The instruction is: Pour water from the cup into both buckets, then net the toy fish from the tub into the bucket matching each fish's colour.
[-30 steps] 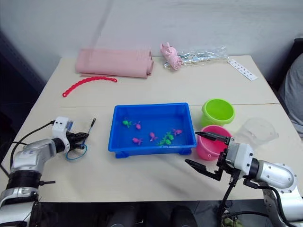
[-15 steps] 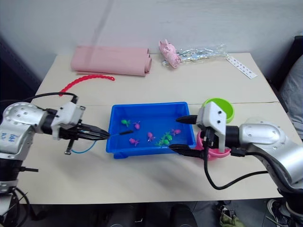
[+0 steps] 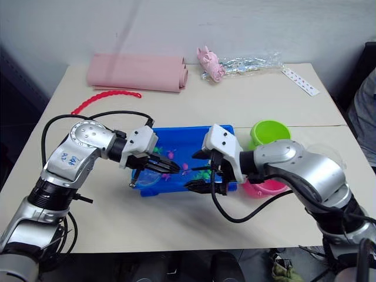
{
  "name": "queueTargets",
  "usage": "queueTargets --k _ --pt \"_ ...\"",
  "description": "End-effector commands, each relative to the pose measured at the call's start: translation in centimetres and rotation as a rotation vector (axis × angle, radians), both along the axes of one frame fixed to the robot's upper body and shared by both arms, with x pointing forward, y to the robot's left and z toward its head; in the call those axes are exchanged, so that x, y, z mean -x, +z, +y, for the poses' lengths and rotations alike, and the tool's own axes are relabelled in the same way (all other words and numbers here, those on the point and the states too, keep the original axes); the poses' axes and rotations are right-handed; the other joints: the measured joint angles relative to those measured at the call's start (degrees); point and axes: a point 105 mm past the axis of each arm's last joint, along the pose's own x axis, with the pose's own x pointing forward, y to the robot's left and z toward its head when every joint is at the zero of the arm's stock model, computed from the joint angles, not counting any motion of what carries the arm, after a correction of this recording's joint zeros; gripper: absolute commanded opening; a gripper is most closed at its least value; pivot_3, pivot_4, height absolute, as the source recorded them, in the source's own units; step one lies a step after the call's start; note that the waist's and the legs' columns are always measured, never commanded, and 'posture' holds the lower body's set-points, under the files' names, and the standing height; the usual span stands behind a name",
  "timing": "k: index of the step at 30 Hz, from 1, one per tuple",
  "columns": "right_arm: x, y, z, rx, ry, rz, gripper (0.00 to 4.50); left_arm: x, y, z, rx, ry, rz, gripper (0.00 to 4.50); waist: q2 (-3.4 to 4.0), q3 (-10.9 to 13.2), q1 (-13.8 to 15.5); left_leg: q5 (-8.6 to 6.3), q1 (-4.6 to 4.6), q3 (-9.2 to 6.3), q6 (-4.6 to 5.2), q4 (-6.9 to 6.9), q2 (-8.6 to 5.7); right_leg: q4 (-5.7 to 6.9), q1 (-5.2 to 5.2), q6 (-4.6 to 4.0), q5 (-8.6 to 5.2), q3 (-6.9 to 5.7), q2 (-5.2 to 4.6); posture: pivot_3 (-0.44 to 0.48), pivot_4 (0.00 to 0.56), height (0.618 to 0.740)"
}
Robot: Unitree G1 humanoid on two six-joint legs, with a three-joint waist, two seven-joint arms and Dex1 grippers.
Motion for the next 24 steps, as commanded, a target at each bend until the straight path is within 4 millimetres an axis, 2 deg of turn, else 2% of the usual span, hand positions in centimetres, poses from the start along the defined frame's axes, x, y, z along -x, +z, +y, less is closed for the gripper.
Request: queueTargets --k 1,4,7,14,15,17,20,22,24 --pt "0.4 0.9 -0.1 -0.009 0.003 -0.043 4.5 0.4 0.8 -0.4 0.007 -0.027 -0.038 0.01 0.0 0.0 0.0 0.02 0.0 0.0 0.01 0.01 0.0 0.01 0.0 0.0 0.0 0.0 0.0 0.0 0.15 0.74" --pt "0.1 1.0 -0.4 -0.015 -0.01 -0.045 4.5 0.3 0.6 -0.2 0.006 -0.023 -0.039 0.01 0.0 0.0 -0.01 0.05 0.0 -0.01 0.01 0.02 0.0 0.04 0.0 0.0 0.0 0.0 0.0 0.0 0.15 0.74" --pt "0.0 1.1 -0.5 -0.02 -0.016 -0.047 3.75 0.3 0.6 -0.3 0.008 -0.02 -0.04 0.0 0.0 0.0 -0.01 0.05 0.0 -0.01 0.01 0.01 0.0 0.04 0.0 0.0 0.0 0.0 0.0 0.0 0.15 0.74" --pt "0.1 1.1 -0.5 -0.045 -0.01 -0.047 0.32 0.5 0.4 -0.4 0.015 -0.019 -0.043 0.0 0.0 0.0 -0.02 0.05 0.01 -0.01 0.01 0.0 0.0 0.04 0.0 0.0 0.0 -0.01 0.0 0.0 0.15 0.74" --pt "0.1 1.1 -0.5 -0.05 -0.009 -0.046 0.06 0.5 0.4 -0.5 0.017 -0.019 -0.047 0.0 0.0 0.0 -0.01 0.05 0.01 -0.01 0.01 -0.01 0.0 0.04 0.0 0.0 0.0 0.0 0.0 0.0 0.15 0.74" --pt "0.2 1.1 -0.5 -0.054 -0.006 -0.047 0.06 0.6 0.4 -0.5 0.022 -0.021 -0.048 0.0 0.0 0.0 -0.01 0.05 0.01 -0.01 0.01 0.0 0.0 0.04 0.0 0.0 0.0 -0.01 0.0 0.0 0.15 0.74" --pt "0.2 1.0 -0.5 -0.053 0.003 -0.061 0.0 0.8 0.6 -0.5 0.045 -0.029 -0.043 0.89 0.0 0.0 0.0 0.05 0.01 -0.01 0.01 0.0 0.0 0.04 0.0 0.0 0.0 0.0 0.0 0.0 0.15 0.74" --pt "0.3 1.1 -0.6 -0.06 0.007 -0.078 0.0 1.1 1.6 -0.7 0.129 -0.044 -0.031 1.76 0.0 0.0 0.01 0.05 0.01 -0.01 0.01 0.0 0.0 0.04 0.0 0.0 0.0 0.0 0.0 0.0 0.15 0.74" --pt "0.1 1.3 -1.1 -0.07 -0.008 -0.108 0.0 1.3 3.9 -0.2 0.271 -0.064 -0.041 2.66 -0.01 0.0 0.01 0.05 0.0 -0.01 0.01 0.01 -0.01 0.05 0.0 0.0 0.0 -0.01 -0.01 0.0 0.15 0.74"
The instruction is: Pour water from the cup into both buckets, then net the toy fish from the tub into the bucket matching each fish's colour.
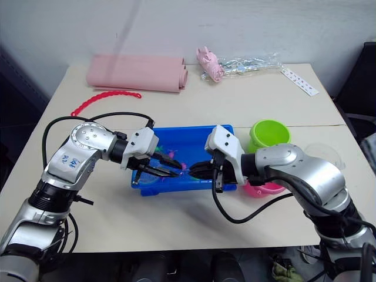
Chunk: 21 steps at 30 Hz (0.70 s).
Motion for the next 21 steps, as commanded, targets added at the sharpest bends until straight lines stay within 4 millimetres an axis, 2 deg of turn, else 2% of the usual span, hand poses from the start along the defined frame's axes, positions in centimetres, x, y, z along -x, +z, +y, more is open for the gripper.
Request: queueTargets --k 1,4,7,9,12,14,17,21 --pt "0.1 1.6 -0.7 -0.033 -0.008 -0.106 0.0 0.7 4.2 0.7 0.222 -0.043 -0.048 3.13 -0.01 0.01 0.0 0.0 0.0 -0.01 0.0 0.01 0.0 0.01 0.0 0.0 0.0 0.0 0.0 0.0 0.15 0.74" --pt "-0.9 1.6 -3.2 0.052 -0.106 -0.156 0.0 -0.1 6.7 2.6 0.345 0.016 -0.071 4.45 -0.01 0.01 0.01 0.0 0.0 -0.01 0.0 0.02 0.0 0.01 0.0 0.0 0.0 -0.02 0.0 0.0 0.15 0.74" --pt "-1.6 2.1 -6.0 0.123 -0.199 -0.199 0.0 -1.1 7.6 4.9 0.384 0.117 -0.08 4.45 -0.01 0.01 -0.01 0.01 0.01 -0.01 0.0 0.04 0.0 0.01 0.02 0.0 0.0 -0.03 0.0 0.0 0.15 0.74" --pt "-2.4 2.5 -7.8 0.195 -0.26 -0.264 0.0 -1.8 6.8 6.7 0.363 0.192 -0.093 4.45 -0.01 0.01 -0.11 0.01 0.06 0.01 0.01 0.01 -0.01 0.02 0.02 0.0 0.0 -0.02 0.0 0.0 0.15 0.74" --pt "-3.3 3.0 -9.1 0.261 -0.292 -0.34 0.0 -2.3 5.6 8.1 0.339 0.243 -0.092 4.45 -0.01 0.01 -0.15 0.01 0.11 0.06 0.0 -0.02 0.0 0.04 0.02 0.0 0.0 0.01 0.01 0.0 0.15 0.74" --pt "-4.8 3.1 -10.3 0.372 -0.315 -0.452 0.0 -2.3 3.8 9.0 0.342 0.263 -0.098 4.45 0.0 0.01 -0.22 0.01 0.11 0.05 0.0 -0.01 0.0 0.04 0.03 0.0 0.0 0.01 0.0 0.0 0.15 0.74" --pt "-5.9 2.9 -10.8 0.48 -0.267 -0.55 0.0 -1.8 1.7 9.2 0.28 0.265 -0.071 4.45 0.0 0.02 -0.2 0.01 0.13 0.15 0.0 -0.01 0.0 0.03 -0.01 0.0 0.0 0.11 -0.03 0.0 0.15 0.74" --pt "-7.3 3.3 -10.3 0.623 -0.166 -0.687 0.0 -1.0 0.2 8.5 0.284 0.256 0.011 4.45 0.03 0.04 -0.23 0.01 0.13 0.13 0.0 0.0 0.0 0.04 -0.06 0.0 0.0 0.14 -0.03 0.0 0.15 0.74"
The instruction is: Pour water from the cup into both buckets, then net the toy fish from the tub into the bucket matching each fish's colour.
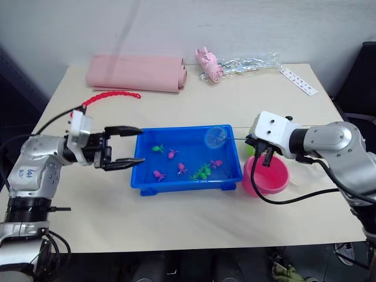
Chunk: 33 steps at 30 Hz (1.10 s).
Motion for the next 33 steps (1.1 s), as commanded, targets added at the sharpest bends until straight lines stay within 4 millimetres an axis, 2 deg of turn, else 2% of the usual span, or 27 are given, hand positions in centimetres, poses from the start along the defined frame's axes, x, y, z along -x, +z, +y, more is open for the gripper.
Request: queueTargets --k 1,9,19,25,33 --pt "-0.5 1.1 0.8 0.139 0.088 -0.096 0.0 0.9 0.2 -0.8 -0.005 -0.038 -0.005 4.45 0.0 0.0 -0.01 0.0 0.0 0.0 -0.01 0.01 0.0 0.0 0.0 0.0 0.0 0.0 0.0 0.0 0.15 0.74" --pt "-1.0 1.0 0.7 0.349 0.106 -0.076 0.0 1.6 -1.1 -1.8 0.013 -0.065 0.065 4.45 0.0 0.0 0.06 0.0 0.0 -0.02 0.0 -0.01 0.0 0.09 0.01 0.0 0.0 -0.01 0.0 0.0 0.15 0.74" --pt "-1.0 0.2 0.7 0.508 0.123 -0.034 0.0 1.6 -2.2 -2.8 0.03 -0.083 0.087 4.45 0.01 0.0 0.05 0.01 0.01 -0.02 -0.01 0.01 0.0 0.13 0.01 0.0 0.0 -0.01 0.0 0.0 0.15 0.74" --pt "0.3 -0.9 0.9 0.494 0.126 0.092 0.0 1.5 -2.2 -3.0 0.021 -0.099 0.084 4.45 0.0 0.0 0.26 0.0 0.01 -0.03 -0.01 0.05 -0.02 0.13 0.04 0.0 0.0 -0.02 -0.02 0.0 0.15 0.74" --pt "0.7 -0.8 1.5 0.368 0.078 0.159 0.0 1.3 -1.8 -2.8 0.023 -0.086 0.097 4.45 0.0 0.0 0.11 0.01 0.03 -0.04 -0.01 0.07 -0.01 0.21 0.04 0.0 0.0 -0.02 -0.02 0.0 0.15 0.74"
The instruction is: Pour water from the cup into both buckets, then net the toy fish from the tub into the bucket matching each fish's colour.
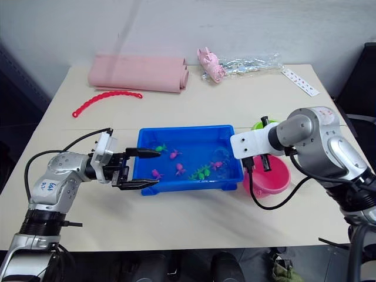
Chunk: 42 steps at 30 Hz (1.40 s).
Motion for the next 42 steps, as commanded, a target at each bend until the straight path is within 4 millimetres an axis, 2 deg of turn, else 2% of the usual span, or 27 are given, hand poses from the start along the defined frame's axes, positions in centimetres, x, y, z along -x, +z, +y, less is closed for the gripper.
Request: queueTargets --k 1,6,12,18,25,33,42 --pt "0.4 0.9 0.1 -0.08 -0.042 0.0 0.0 0.0 1.4 -0.2 0.019 0.003 -0.027 4.45 0.0 0.0 0.05 0.0 0.0 0.0 0.0 0.0 0.0 0.0 0.0 0.0 0.0 0.0 0.0 0.0 0.15 0.74" --pt "0.9 0.6 -0.1 -0.159 -0.104 0.033 0.0 -0.1 1.9 -0.3 0.014 0.001 -0.042 4.45 0.0 0.0 0.03 0.0 0.0 -0.01 0.0 0.01 0.0 0.04 0.0 0.0 0.0 0.0 0.0 0.0 0.15 0.74" --pt "1.0 -0.6 -0.4 -0.288 -0.199 0.084 0.0 -0.2 1.2 0.4 -0.022 0.027 -0.023 4.45 0.0 0.0 -0.06 0.01 0.02 -0.01 -0.01 0.0 0.01 0.09 -0.01 0.0 0.0 0.0 0.01 0.0 0.15 0.74" --pt "0.7 -0.5 -0.4 -0.379 -0.244 0.067 0.0 -0.3 1.1 1.1 -0.032 0.05 -0.008 4.45 0.0 0.0 -0.01 0.02 0.04 0.0 -0.03 0.01 0.0 0.12 -0.02 0.0 0.0 0.02 0.0 0.0 0.15 0.74" --pt "0.1 0.0 -0.8 -0.468 -0.284 0.023 0.0 0.8 0.1 0.7 -0.034 0.047 0.027 4.45 0.0 0.0 -0.03 0.02 0.04 0.0 -0.03 -0.02 0.0 0.11 -0.02 0.0 0.0 0.02 0.0 0.0 0.15 0.74" --pt "0.6 -1.0 -0.5 -0.575 -0.336 0.116 0.0 1.0 -0.4 1.5 -0.06 0.078 0.041 4.45 -0.01 0.0 -0.02 0.03 0.04 0.0 -0.05 -0.02 0.0 0.13 -0.02 0.0 0.0 0.02 0.0 0.0 0.15 0.74" --pt "0.9 -1.3 -0.9 -0.653 -0.376 0.146 0.0 1.0 -0.2 1.7 -0.064 0.081 0.039 4.45 0.0 0.0 0.01 0.03 0.04 -0.01 -0.05 -0.03 0.0 0.12 -0.02 0.0 0.0 0.02 0.0 0.0 0.15 0.74"
